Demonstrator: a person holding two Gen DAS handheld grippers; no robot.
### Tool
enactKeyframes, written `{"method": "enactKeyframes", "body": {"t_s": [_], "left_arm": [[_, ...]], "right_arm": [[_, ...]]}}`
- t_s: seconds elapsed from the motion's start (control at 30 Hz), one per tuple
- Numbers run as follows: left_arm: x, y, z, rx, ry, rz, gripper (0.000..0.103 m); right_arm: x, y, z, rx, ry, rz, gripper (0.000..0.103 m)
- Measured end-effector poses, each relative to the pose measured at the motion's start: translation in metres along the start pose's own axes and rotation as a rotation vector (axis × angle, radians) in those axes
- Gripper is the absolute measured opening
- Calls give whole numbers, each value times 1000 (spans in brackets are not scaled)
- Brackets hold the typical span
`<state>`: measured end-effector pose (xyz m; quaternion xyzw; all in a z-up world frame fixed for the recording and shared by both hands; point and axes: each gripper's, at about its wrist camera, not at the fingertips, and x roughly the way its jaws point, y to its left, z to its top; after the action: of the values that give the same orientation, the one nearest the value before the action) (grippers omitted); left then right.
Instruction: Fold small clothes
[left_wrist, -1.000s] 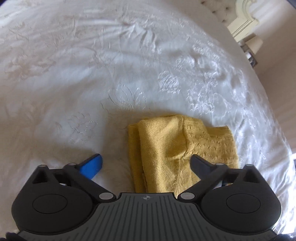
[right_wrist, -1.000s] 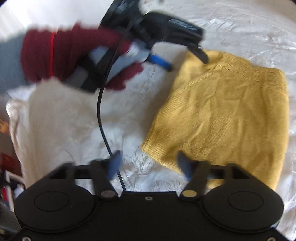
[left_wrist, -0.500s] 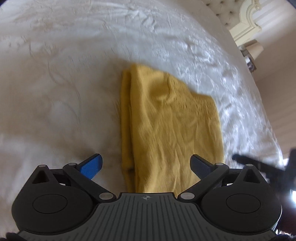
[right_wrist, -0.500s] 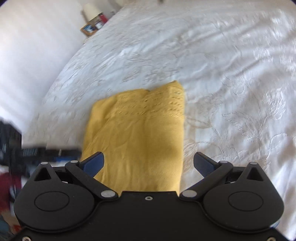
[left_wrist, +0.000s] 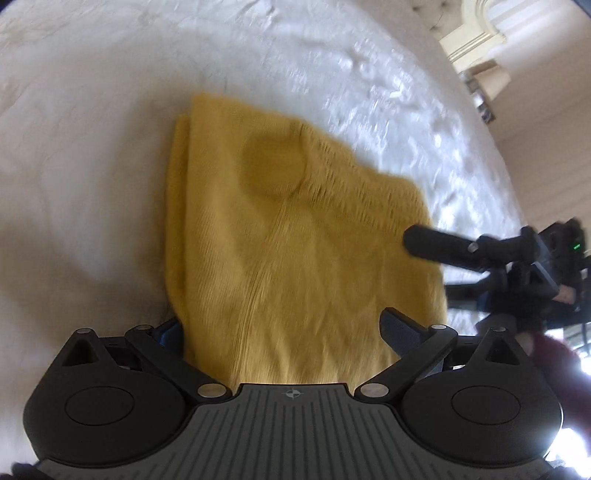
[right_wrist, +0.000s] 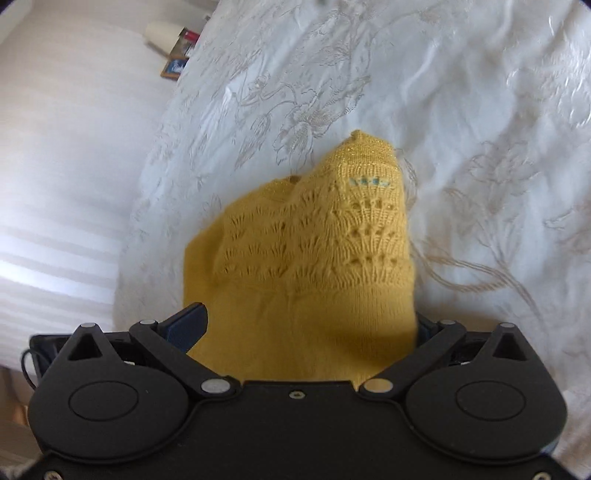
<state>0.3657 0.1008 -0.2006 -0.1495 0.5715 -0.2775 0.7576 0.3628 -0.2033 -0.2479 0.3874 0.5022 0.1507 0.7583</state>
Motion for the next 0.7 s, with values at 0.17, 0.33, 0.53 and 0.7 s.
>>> {"method": "enactKeyframes", "body": {"t_s": [0.17,0.33,0.53,0.7], "left_arm": [[5,1,10,-20,2,-17,99],[-12,9,2,-59,-37,41,25],[-36,-17,-7,33,-64,50,23],[-70,-49,-23,81,-107,-15,22]], "right_arm": [[0,-4,6,76,5,4,102],[8,17,6,39,13,-113,69],[-9,57,-12,-119,-14,-222,43],[-53,94,-46,-198,-73,-232,42]]}}
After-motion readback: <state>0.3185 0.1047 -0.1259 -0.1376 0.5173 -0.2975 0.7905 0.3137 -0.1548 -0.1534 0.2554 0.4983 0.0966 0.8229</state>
